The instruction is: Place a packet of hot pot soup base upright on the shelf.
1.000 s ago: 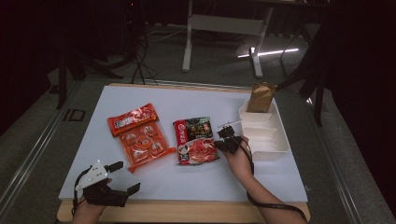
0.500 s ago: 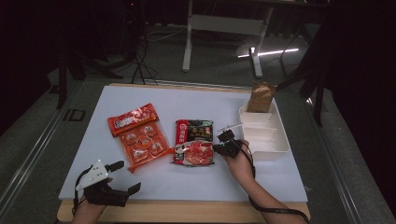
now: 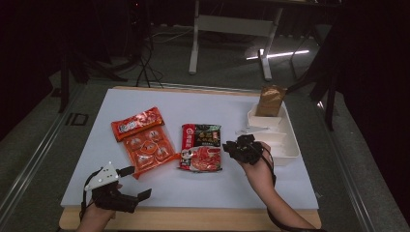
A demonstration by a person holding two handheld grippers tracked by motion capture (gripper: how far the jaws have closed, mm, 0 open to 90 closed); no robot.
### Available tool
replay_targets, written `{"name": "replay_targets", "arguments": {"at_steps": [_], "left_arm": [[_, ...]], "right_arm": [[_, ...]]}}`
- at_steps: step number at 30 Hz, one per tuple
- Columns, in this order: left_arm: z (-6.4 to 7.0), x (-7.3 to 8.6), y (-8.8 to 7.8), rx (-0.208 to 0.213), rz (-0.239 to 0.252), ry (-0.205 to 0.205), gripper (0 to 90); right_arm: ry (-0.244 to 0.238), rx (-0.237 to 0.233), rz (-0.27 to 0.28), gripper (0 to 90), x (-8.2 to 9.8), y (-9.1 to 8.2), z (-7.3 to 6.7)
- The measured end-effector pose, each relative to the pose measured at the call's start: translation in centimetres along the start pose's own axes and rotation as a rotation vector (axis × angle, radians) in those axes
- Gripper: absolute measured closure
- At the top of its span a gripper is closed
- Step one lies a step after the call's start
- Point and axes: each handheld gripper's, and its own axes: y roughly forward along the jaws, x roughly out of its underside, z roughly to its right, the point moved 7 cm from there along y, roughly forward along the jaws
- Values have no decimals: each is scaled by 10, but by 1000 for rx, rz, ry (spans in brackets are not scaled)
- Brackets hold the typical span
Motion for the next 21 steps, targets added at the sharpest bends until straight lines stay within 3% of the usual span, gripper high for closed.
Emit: {"name": "replay_targets", "arguments": {"at_steps": [2,9,14,16,17,21], "left_arm": [[1,-4,2,7,9,-18,1],[-3,-21,7,6,-3,-21,1],[-12,-33,15,-6,-33,-16,1],[-12,-33,15,-6,-33,-16,1],[-18,-41,23,-18,-60,10,1],[-22,-53,34,-15,-71,20,1]], "right_arm": [[-5,-8,33,606,-1,-12,-2],[-17,-12,169,352,-3,-49,-4],[-7,-68,230,168,-2,-68,-8],[3,-80,245,151,-2,-72,-9],[4,-85,281,139,-2,-80,-12],[-13,-94,318,144,-1,-88,-16]]}}
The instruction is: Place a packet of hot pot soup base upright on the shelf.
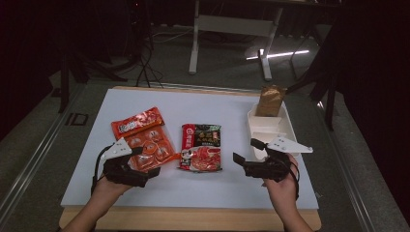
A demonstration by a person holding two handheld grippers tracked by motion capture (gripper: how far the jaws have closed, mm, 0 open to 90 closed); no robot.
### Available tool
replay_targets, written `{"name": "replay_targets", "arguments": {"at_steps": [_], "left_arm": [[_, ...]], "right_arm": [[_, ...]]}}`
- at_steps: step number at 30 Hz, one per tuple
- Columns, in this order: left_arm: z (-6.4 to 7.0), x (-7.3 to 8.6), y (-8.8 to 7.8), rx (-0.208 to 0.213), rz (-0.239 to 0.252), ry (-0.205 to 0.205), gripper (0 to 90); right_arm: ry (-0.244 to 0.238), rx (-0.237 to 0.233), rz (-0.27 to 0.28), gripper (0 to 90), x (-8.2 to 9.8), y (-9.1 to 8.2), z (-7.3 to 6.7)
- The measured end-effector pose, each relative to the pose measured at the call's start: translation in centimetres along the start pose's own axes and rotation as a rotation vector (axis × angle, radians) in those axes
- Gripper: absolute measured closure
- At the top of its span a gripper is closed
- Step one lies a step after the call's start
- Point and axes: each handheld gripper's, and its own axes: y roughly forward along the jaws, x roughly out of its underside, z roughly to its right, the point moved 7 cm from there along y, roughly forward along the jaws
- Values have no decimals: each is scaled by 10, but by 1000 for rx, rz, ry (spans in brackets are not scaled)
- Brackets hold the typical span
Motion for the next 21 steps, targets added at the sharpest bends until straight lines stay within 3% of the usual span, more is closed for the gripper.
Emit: {"name": "replay_targets", "arguments": {"at_steps": [3,5,11,21], "left_arm": [[-3,-8,9,7,-6,9,1],[-5,-12,15,1,-19,13,1],[-14,-26,29,-6,-36,5,1],[-27,-43,63,-8,-72,18,15]], "right_arm": [[-50,7,9,165,2,-2,-4],[-70,-13,8,167,4,-3,-8],[-120,1,48,160,6,-10,-13],[-130,16,78,137,12,-15,-8]]}}
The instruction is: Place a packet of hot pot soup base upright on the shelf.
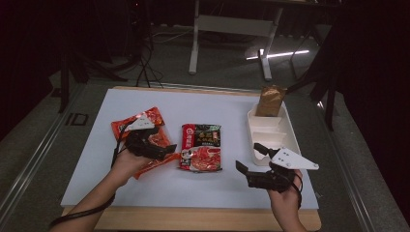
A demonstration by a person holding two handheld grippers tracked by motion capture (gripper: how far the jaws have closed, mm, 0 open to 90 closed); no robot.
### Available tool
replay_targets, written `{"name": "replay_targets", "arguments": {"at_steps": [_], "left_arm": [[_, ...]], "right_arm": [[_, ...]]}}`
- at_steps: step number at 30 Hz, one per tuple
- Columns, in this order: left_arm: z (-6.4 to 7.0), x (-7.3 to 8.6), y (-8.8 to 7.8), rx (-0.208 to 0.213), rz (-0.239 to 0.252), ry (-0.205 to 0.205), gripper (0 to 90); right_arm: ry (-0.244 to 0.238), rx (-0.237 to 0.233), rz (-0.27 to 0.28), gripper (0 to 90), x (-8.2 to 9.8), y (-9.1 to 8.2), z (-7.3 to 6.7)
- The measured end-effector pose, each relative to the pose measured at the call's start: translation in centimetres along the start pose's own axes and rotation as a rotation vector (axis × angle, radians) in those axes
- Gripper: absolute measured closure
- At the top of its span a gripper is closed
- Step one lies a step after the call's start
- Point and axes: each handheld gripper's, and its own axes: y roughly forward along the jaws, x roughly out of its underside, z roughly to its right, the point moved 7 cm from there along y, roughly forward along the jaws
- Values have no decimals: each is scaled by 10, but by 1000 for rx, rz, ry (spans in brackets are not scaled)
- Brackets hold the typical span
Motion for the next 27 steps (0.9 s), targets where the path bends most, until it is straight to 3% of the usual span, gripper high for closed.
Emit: {"name": "replay_targets", "arguments": {"at_steps": [4,13,19,24,27], "left_arm": [[-5,-7,16,2,-8,5,35],[-17,-19,43,-17,-32,-17,65],[-30,-19,63,-31,-74,-42,156],[-42,-16,80,-74,-109,-76,221],[-49,-12,89,-82,-116,-105,304]], "right_arm": [[-33,24,-9,134,7,3,4],[-44,21,-28,133,13,8,5],[-52,-3,-19,109,10,8,-5],[-49,-21,-21,106,9,9,-10],[-39,-29,-22,106,10,10,-11]]}}
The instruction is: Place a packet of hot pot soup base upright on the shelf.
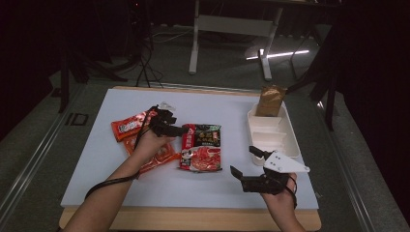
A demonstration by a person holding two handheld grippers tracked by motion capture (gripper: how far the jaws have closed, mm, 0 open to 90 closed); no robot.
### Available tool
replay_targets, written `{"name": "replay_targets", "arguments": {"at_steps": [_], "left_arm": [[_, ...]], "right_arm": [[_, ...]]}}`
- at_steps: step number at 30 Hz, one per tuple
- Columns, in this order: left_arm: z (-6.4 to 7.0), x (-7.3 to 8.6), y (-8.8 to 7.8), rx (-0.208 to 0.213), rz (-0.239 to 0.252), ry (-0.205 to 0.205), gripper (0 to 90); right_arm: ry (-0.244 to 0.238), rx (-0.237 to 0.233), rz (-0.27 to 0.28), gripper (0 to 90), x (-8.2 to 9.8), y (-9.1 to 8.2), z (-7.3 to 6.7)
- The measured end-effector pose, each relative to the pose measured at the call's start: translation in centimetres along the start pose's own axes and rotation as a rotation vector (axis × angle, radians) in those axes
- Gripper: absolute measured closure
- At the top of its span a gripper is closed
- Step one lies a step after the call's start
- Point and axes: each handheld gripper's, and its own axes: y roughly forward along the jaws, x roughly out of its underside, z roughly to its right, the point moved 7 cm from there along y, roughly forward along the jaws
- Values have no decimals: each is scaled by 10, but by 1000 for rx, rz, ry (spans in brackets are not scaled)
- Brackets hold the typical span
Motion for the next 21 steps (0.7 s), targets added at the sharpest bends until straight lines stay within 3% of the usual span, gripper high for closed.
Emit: {"name": "replay_targets", "arguments": {"at_steps": [8,12,17,21], "left_arm": [[-11,5,26,-49,-63,-4,386],[-16,8,36,-63,-86,-28,409],[-18,10,47,-21,-118,-80,429],[-16,13,56,-40,-160,-77,488]], "right_arm": [[-15,-8,-22,106,5,2,-2],[-22,-17,-39,106,7,4,-4],[-14,-26,-33,126,7,3,-3],[-7,-26,-40,129,9,4,-1]]}}
